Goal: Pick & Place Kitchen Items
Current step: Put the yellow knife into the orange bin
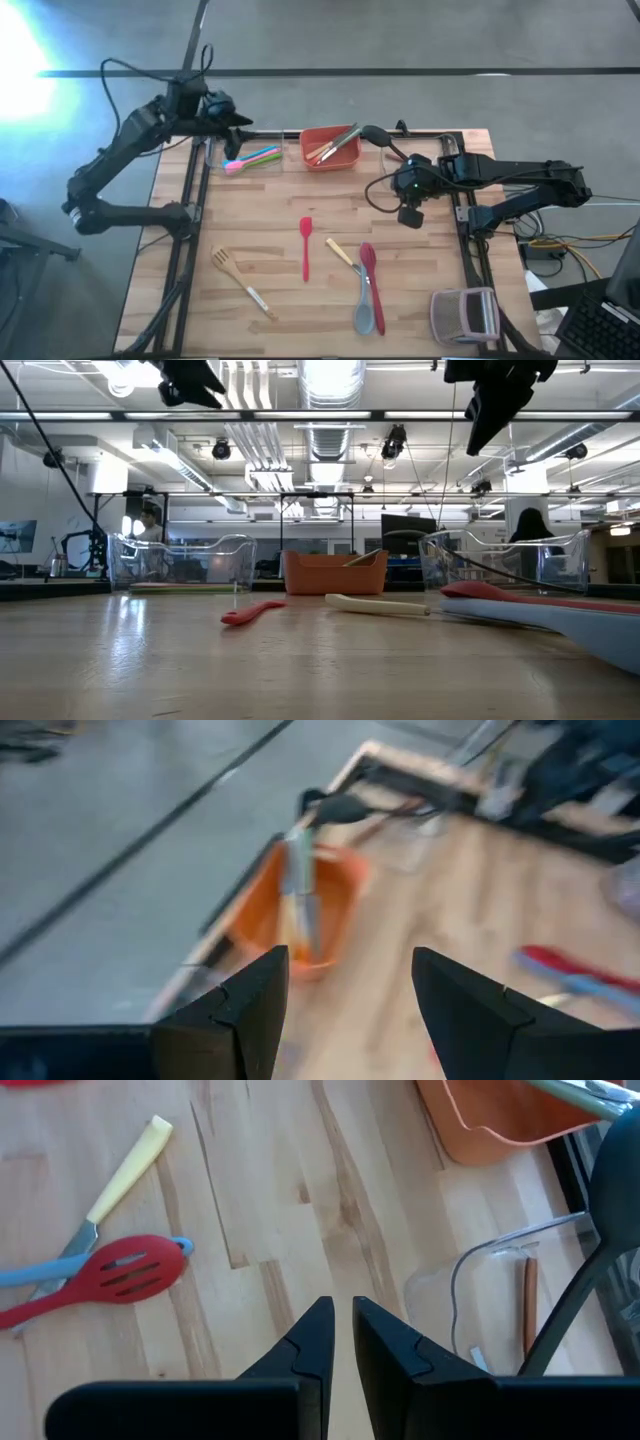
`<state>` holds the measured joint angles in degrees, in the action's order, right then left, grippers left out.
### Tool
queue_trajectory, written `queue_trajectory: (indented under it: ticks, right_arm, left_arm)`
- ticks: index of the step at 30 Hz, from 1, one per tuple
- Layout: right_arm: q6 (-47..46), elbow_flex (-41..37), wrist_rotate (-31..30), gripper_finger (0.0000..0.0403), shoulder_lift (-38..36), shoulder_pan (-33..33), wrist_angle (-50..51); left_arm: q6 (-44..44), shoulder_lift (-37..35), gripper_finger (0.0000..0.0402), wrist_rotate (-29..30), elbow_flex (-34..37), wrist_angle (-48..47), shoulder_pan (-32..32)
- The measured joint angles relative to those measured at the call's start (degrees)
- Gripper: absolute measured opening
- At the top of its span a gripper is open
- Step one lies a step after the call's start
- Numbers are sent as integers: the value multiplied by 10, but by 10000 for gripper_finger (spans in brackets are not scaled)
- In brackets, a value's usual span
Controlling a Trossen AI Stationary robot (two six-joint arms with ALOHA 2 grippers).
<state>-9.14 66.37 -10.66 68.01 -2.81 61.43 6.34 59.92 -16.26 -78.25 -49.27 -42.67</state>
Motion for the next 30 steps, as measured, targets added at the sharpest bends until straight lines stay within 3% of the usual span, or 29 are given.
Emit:
queue_trajectory:
  ticks: [7, 14, 19, 24, 30]
  right_arm:
    - [-75, 0, 0, 34, 0, 0, -4]
    - [-150, 0, 3, 34, 0, 4, -3]
    - [-197, 0, 16, 34, 0, 14, -2]
    - [-260, 0, 32, 34, 7, 38, -2]
    - [-344, 0, 32, 34, 51, 87, -3]
  left_arm:
    - [-91, -55, 211, 1, 110, 109, 142]
    - [-151, -97, 195, 145, 331, 395, 344]
    - [-148, -92, 188, 254, 464, 630, 463]
    - [-119, -84, 186, 307, 563, 792, 517]
    - [-124, -86, 186, 317, 631, 873, 519]
